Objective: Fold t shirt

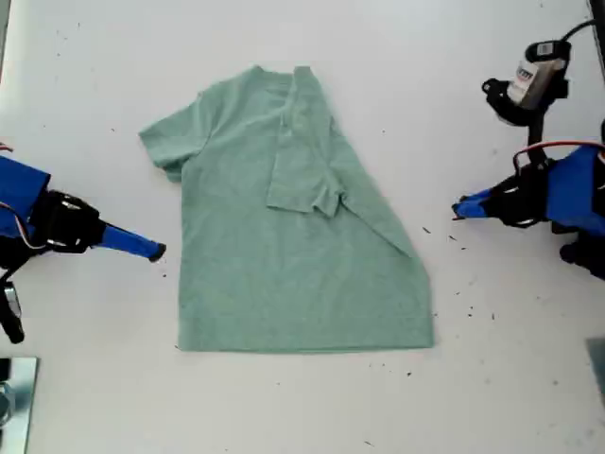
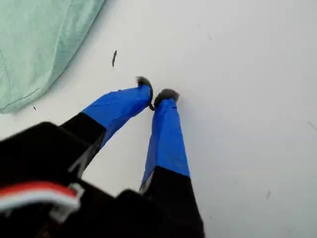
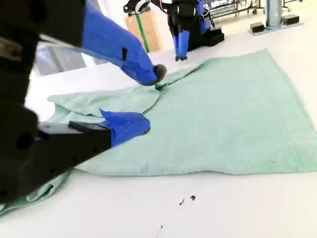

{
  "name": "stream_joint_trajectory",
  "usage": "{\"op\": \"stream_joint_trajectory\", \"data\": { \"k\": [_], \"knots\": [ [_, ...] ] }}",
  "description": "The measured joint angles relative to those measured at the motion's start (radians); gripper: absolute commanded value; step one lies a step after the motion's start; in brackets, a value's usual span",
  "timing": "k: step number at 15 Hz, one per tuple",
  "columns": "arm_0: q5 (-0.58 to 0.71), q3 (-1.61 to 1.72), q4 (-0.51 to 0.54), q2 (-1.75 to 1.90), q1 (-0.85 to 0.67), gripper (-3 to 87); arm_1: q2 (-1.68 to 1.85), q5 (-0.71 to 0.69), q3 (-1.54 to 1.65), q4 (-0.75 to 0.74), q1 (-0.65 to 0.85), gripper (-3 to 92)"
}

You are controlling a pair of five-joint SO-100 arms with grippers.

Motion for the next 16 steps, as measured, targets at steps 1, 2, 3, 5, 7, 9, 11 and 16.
{"op": "stream_joint_trajectory", "data": {
  "k": [1,2,3,5,7,9,11,16],
  "knots": [
    [-0.008,-0.002,0.000,0.000,0.000,2.8,0.000,0.003,0.000,0.000,0.015,5.7],
    [-0.100,-0.002,0.000,0.000,-0.018,-0.1,0.000,0.124,0.000,0.000,0.086,2.5],
    [-0.140,-0.002,0.000,0.000,-0.031,-0.1,0.000,0.345,0.000,0.000,0.095,2.5],
    [-0.137,-0.002,0.000,0.000,-0.080,-0.1,0.002,0.586,0.000,0.000,0.104,2.5],
    [-0.137,-0.002,0.000,0.000,-0.103,1.0,0.002,0.572,0.000,0.000,0.097,2.5],
    [-0.149,-0.002,0.000,0.000,-0.115,-0.2,0.002,0.571,0.000,0.000,0.103,2.5],
    [-0.239,-0.005,0.000,0.000,-0.117,-0.2,0.002,0.571,0.000,0.000,0.104,2.5],
    [-0.299,-0.413,0.156,-0.302,-0.190,-0.2,0.002,0.569,0.000,0.000,0.104,2.5]
  ]
}}
